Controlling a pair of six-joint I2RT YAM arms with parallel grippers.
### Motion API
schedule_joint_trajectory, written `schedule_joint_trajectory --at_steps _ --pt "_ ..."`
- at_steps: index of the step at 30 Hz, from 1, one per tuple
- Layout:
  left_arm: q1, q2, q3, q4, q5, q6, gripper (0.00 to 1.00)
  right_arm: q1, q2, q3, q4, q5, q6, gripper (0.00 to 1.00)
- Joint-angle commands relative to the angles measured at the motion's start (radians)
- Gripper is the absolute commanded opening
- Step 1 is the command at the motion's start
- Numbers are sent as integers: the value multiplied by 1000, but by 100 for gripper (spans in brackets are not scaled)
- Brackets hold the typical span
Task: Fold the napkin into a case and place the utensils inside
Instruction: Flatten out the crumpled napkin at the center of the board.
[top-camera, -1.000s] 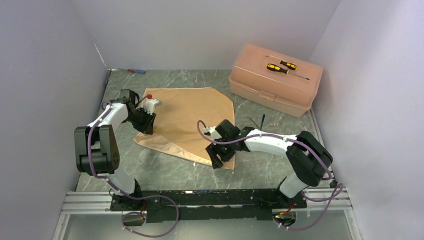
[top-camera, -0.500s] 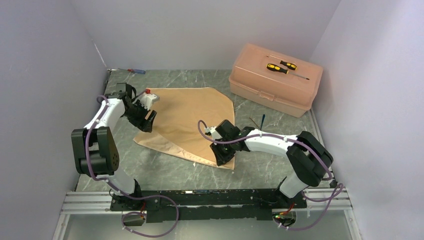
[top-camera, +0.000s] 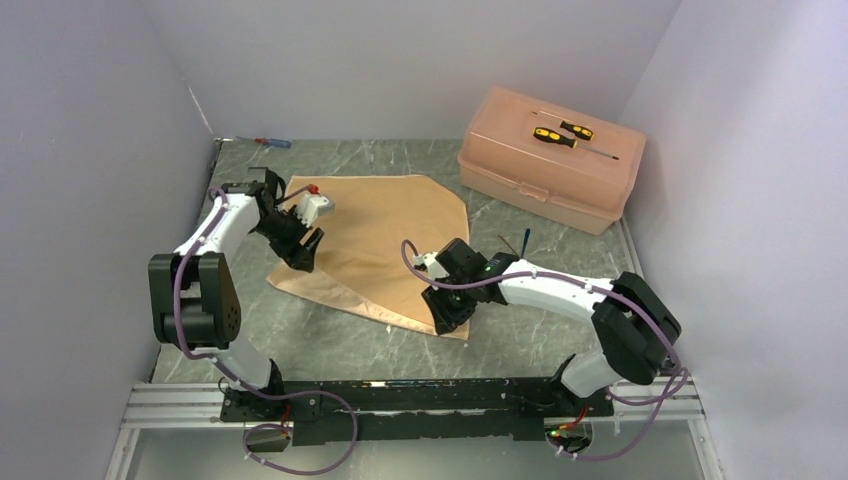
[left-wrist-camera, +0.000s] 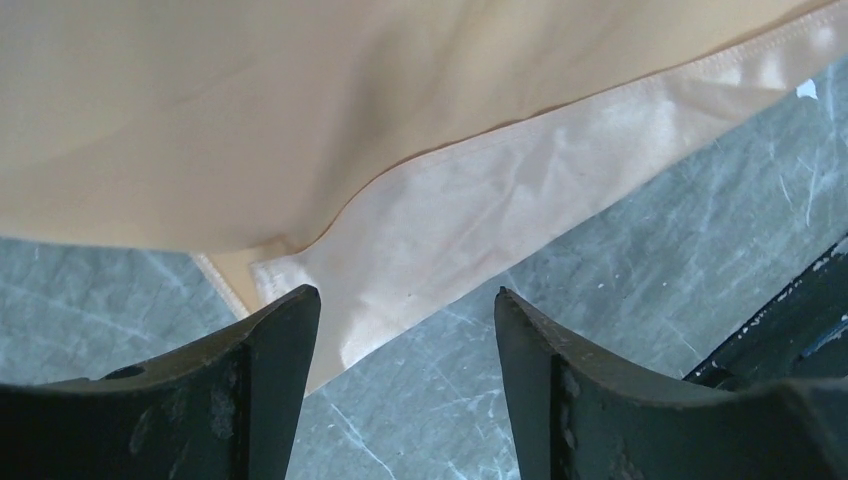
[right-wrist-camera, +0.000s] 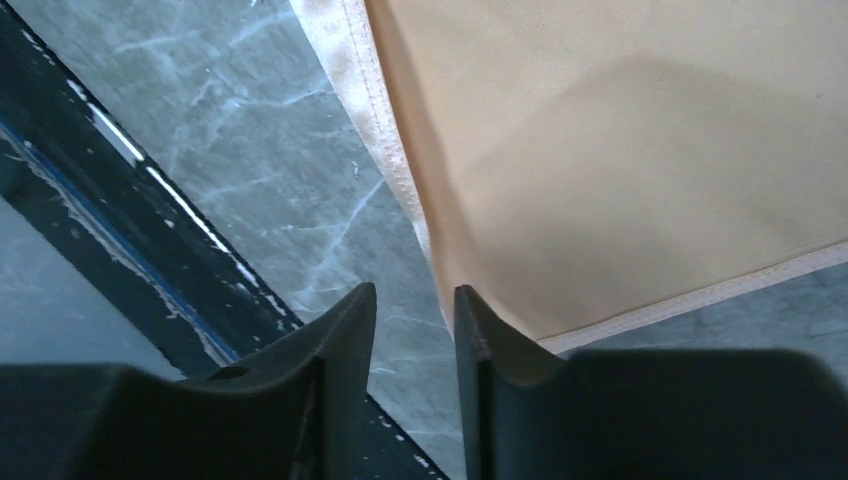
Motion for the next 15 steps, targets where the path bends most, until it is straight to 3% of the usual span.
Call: schedule_joint_trajectory --at_steps 1,8,15 --pt "-25 7 6 -34 44 69 69 5 -15 30 -24 38 -17 45" --pt "-24 42 73 -44 35 32 65 5 32 -1 36 21 -14 48" --pt "27 61 156 -95 86 25 67 8 58 -31 68 15 14 38"
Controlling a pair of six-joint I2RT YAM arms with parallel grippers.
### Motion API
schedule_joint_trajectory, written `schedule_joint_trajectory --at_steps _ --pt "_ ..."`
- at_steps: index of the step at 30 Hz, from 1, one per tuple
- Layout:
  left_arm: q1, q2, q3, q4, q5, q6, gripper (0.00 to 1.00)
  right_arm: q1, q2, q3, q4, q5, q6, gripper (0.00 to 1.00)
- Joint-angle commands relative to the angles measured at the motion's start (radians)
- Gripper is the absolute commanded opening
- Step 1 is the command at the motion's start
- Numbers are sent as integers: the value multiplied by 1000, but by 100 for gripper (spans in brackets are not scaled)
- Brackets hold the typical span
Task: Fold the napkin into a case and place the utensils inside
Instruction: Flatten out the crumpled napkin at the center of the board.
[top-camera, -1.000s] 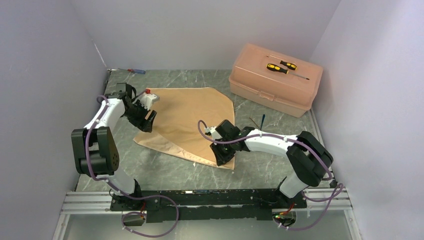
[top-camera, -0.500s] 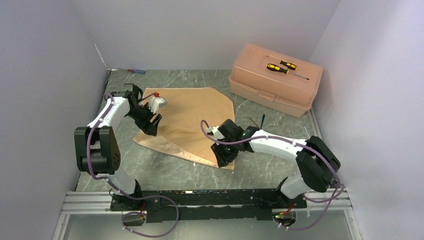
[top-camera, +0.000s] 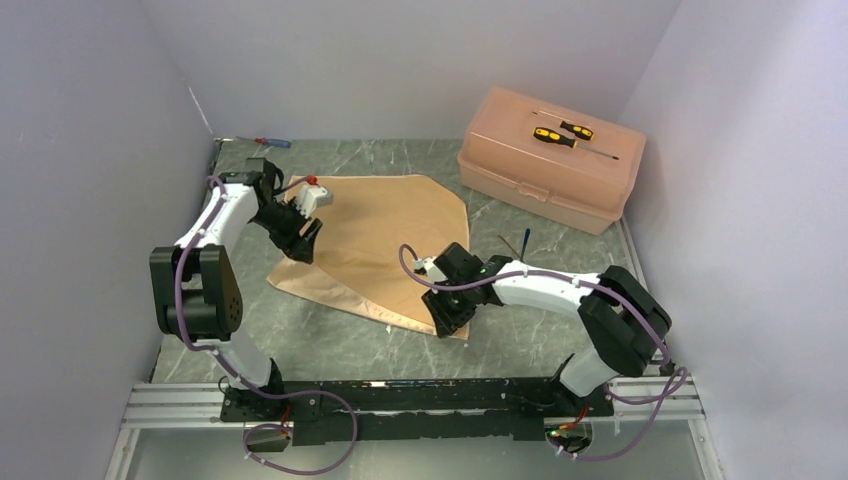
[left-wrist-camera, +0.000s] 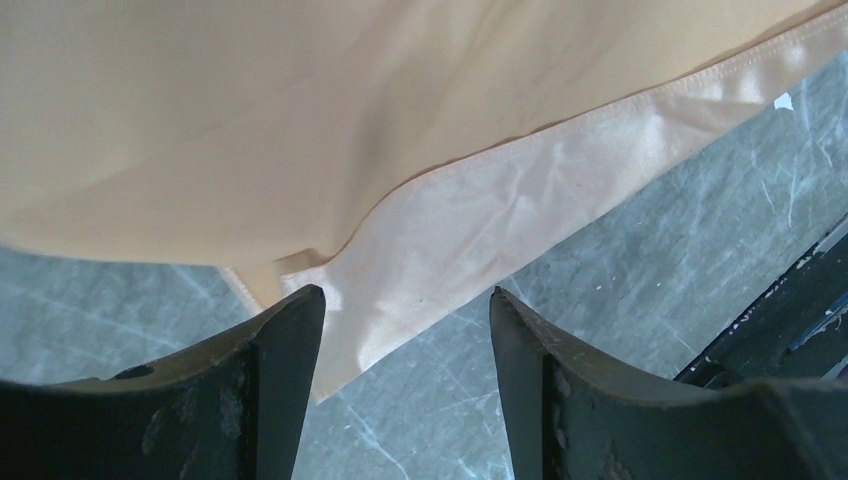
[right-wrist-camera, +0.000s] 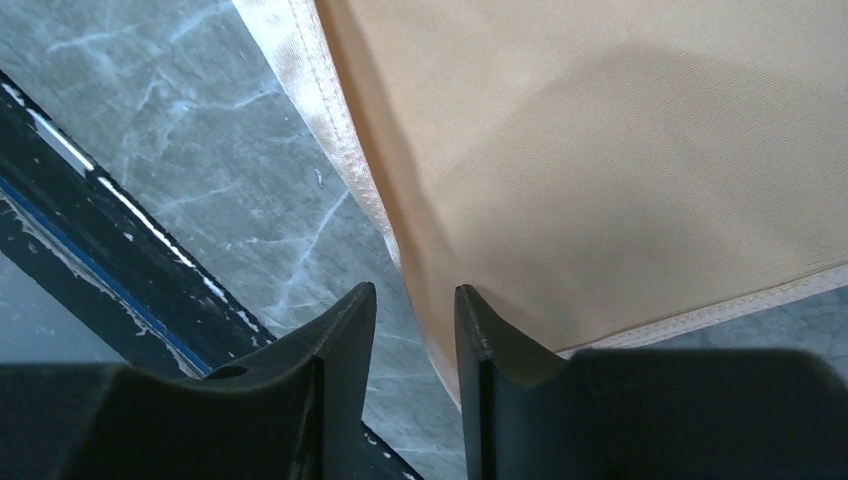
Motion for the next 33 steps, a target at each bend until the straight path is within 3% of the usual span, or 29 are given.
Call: schedule_joint_trajectory --at_steps 1,6,9,19,26,33 --pt "45 17 97 -51 68 2 68 8 9 -21 46 -7 24 35" --pt "58 27 131 -78 82 19 70 18 3 -34 49 -7 40 18" --pt "58 30 130 -94 97 27 70 24 -16 -29 20 -3 51 0" --pt "10 -30 -33 -79 101 95 68 74 -71 38 -229 50 92 0" --pt "-80 -32 -81 -32 89 89 68 83 -50 46 -233 58 93 0" --pt "-46 37 -56 50 -35 -21 62 88 -19 84 -219 63 80 0"
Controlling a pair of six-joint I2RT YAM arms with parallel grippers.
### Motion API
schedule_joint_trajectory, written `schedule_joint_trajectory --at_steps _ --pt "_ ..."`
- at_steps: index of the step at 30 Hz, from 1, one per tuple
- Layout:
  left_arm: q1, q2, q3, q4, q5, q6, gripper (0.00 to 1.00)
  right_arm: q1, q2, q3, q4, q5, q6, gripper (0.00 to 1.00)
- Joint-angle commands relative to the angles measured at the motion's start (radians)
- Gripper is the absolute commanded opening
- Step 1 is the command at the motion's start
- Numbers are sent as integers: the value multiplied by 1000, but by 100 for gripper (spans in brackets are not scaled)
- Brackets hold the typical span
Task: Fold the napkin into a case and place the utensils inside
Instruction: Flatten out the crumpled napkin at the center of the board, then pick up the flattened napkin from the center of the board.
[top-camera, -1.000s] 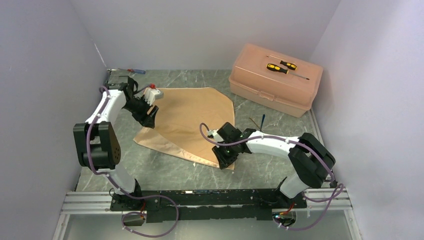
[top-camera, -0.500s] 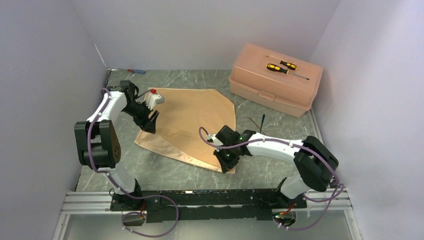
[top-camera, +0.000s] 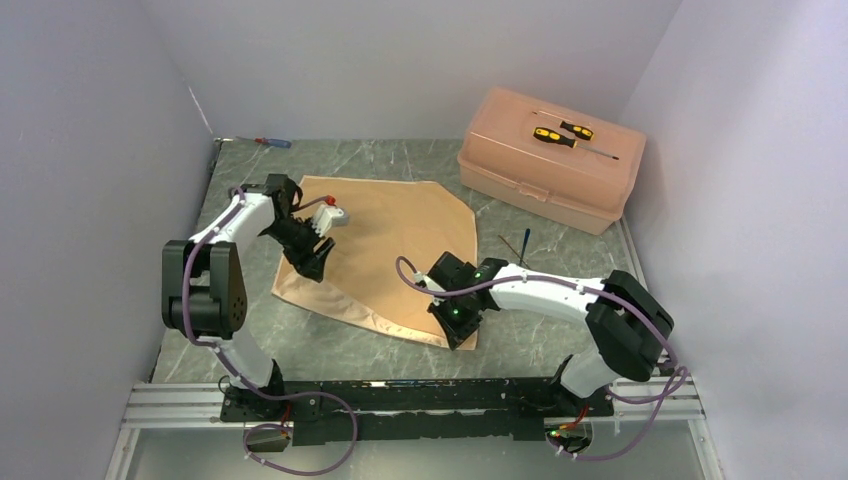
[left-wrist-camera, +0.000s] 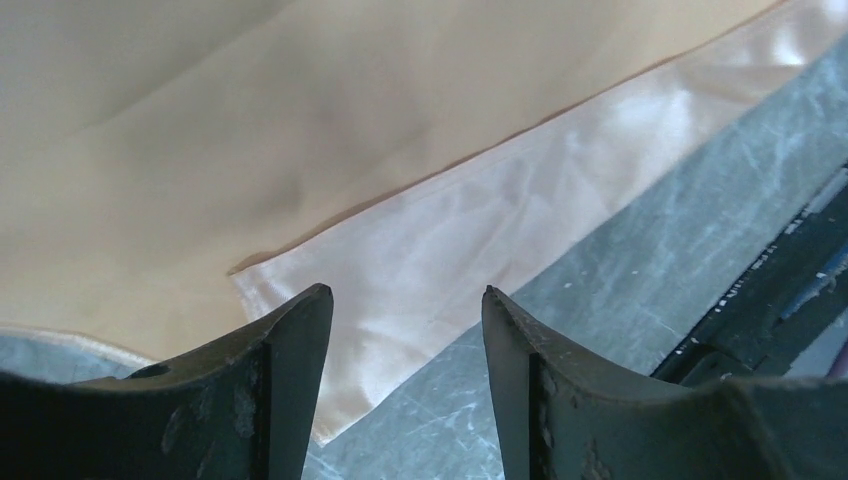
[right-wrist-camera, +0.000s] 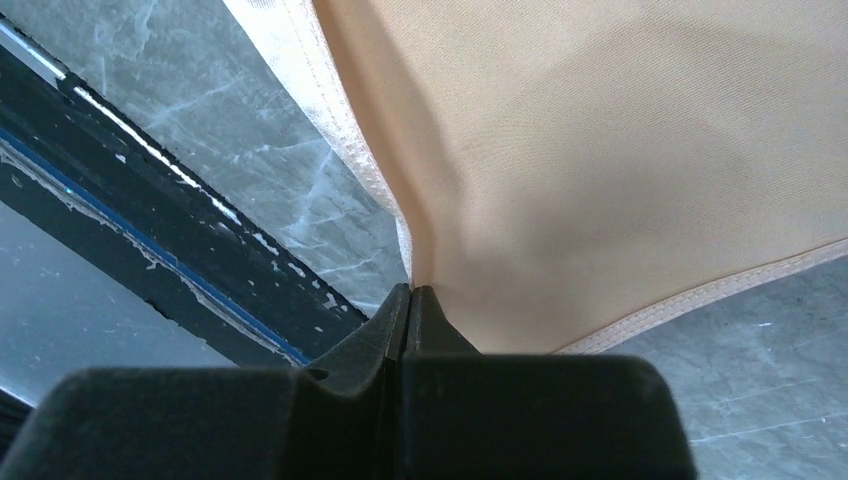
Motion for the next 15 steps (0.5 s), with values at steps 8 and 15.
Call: schedule_joint_trajectory --at_steps 8,15 --pt "58 -18 -78 154 -120 -98 57 8 -6 62 1 22 -8 0" --pt "84 -13 -109 197 -135 -123 43 8 -29 60 6 22 -4 0"
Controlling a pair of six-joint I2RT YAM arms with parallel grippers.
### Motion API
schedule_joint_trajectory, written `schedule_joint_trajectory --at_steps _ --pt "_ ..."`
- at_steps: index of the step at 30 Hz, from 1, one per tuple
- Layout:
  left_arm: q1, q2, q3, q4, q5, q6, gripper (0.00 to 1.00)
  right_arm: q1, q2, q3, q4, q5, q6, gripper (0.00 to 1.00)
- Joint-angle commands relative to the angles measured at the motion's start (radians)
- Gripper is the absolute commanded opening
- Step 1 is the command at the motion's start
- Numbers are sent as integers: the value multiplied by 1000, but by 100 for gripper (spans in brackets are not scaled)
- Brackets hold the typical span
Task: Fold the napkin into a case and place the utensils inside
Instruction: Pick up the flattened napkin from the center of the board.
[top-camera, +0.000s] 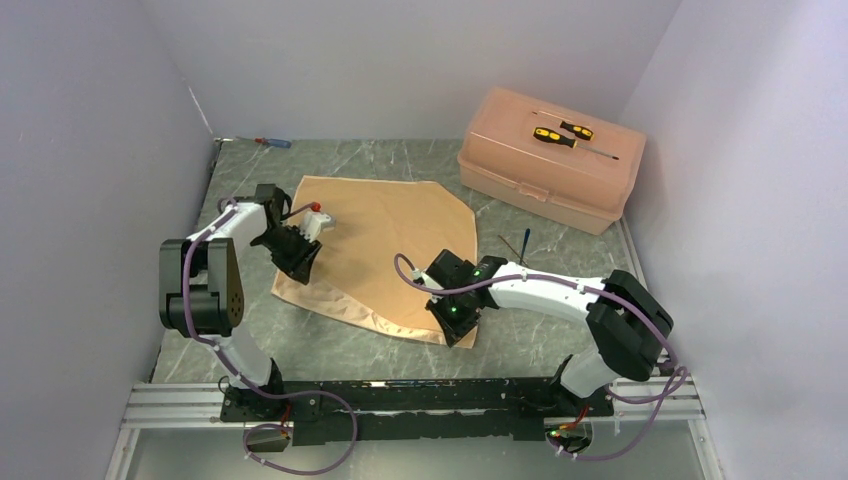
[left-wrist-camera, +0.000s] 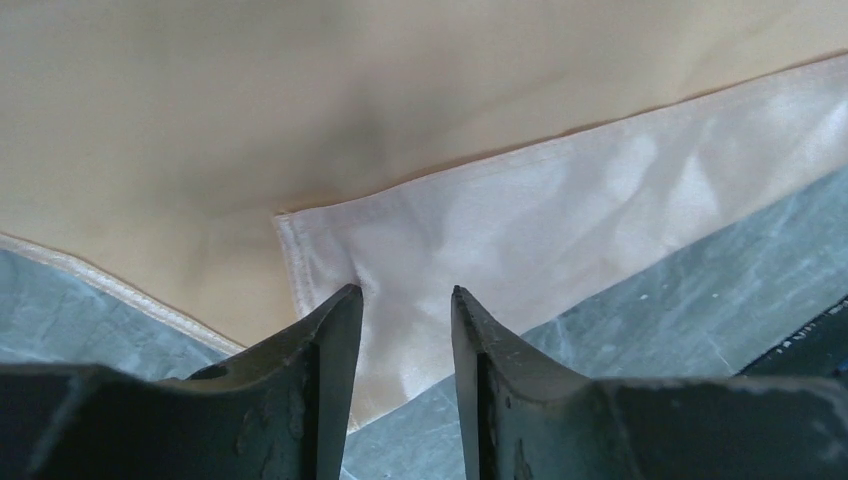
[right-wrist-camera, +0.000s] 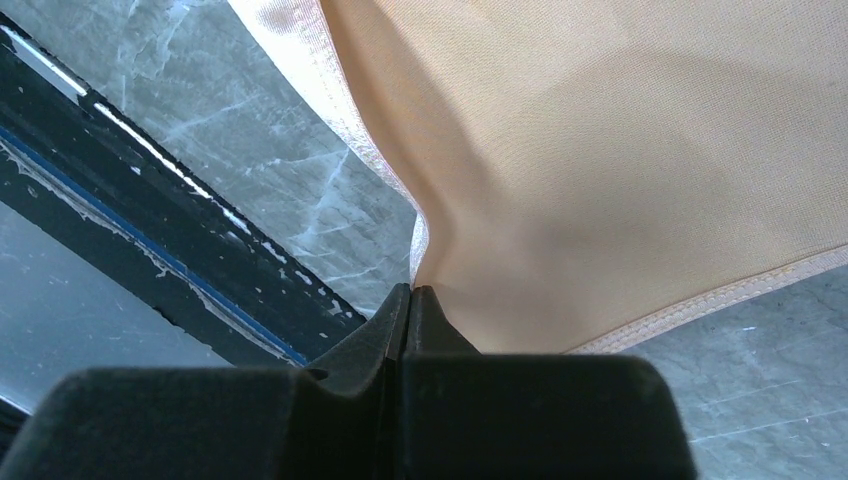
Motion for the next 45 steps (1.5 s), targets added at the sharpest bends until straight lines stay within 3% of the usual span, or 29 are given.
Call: schedule_joint_trajectory --at_steps 1,9,11,15,19,39,45 --pt "10 -38 -14 55 -23 -25 41 4 -38 34 8 10 -4 0" --pt "11 -77 -26 77 -15 -40 15 2 -43 52 -1 15 -8 0" --pt "11 -83 -17 70 -20 -45 18 2 -41 58 -6 13 -9 0" --pt "33 -83 23 45 -32 -46 43 1 -47 61 -10 16 -12 0" --pt "79 -41 55 38 -41 -50 51 2 -43 61 -11 13 -14 0" --pt "109 27 10 59 -32 -35 43 1 -55 69 -14 11 -14 0" --pt "109 41 11 61 -10 -48 36 1 -61 63 -8 11 -11 0"
